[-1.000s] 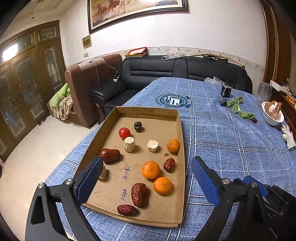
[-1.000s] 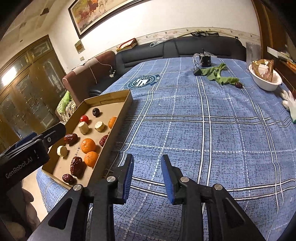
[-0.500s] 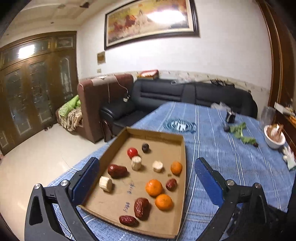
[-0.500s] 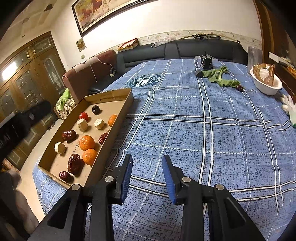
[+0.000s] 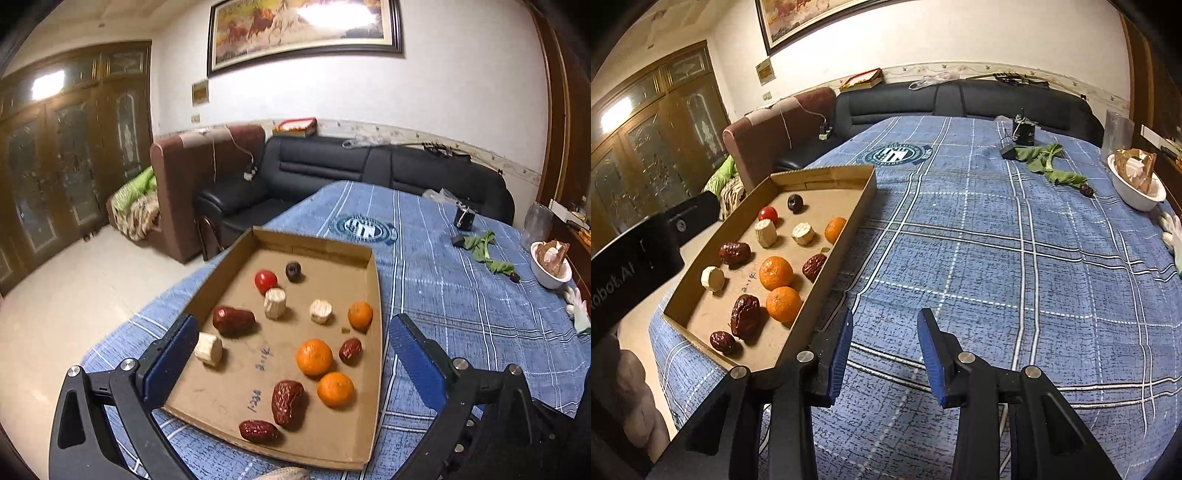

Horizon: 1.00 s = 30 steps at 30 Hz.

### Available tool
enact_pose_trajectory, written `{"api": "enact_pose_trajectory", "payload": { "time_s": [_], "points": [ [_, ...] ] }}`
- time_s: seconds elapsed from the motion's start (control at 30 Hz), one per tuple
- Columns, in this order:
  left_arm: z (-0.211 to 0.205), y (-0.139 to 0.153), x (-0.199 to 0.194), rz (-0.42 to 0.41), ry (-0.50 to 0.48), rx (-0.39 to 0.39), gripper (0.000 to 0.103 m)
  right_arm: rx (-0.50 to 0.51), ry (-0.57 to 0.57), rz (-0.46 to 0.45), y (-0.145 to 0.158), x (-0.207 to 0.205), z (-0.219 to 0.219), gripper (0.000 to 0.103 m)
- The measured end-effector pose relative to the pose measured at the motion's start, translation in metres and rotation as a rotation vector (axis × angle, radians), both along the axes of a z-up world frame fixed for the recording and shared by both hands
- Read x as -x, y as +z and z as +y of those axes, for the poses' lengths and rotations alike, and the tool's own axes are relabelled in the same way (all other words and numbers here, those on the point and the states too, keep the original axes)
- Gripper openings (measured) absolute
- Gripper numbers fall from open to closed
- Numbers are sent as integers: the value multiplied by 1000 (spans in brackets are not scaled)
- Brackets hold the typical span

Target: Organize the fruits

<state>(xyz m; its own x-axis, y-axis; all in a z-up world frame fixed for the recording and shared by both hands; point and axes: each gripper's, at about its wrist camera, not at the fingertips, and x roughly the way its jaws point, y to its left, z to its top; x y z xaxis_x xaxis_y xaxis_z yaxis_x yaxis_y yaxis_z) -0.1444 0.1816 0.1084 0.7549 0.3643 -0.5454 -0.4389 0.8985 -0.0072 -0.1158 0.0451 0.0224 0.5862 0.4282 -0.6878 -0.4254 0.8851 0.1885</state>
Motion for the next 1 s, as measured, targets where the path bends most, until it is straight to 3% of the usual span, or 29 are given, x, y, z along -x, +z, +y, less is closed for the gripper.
{"api": "enact_pose_trajectory", "payload": {
  "time_s": [0.23, 1.0],
  "points": [
    [9, -11, -3, 32, -7, 51, 103, 29, 6, -3, -3, 1, 7, 42],
    [13, -30, -11, 107, -31, 105, 103, 100, 61, -10, -7, 0, 33, 44]
  ]
}}
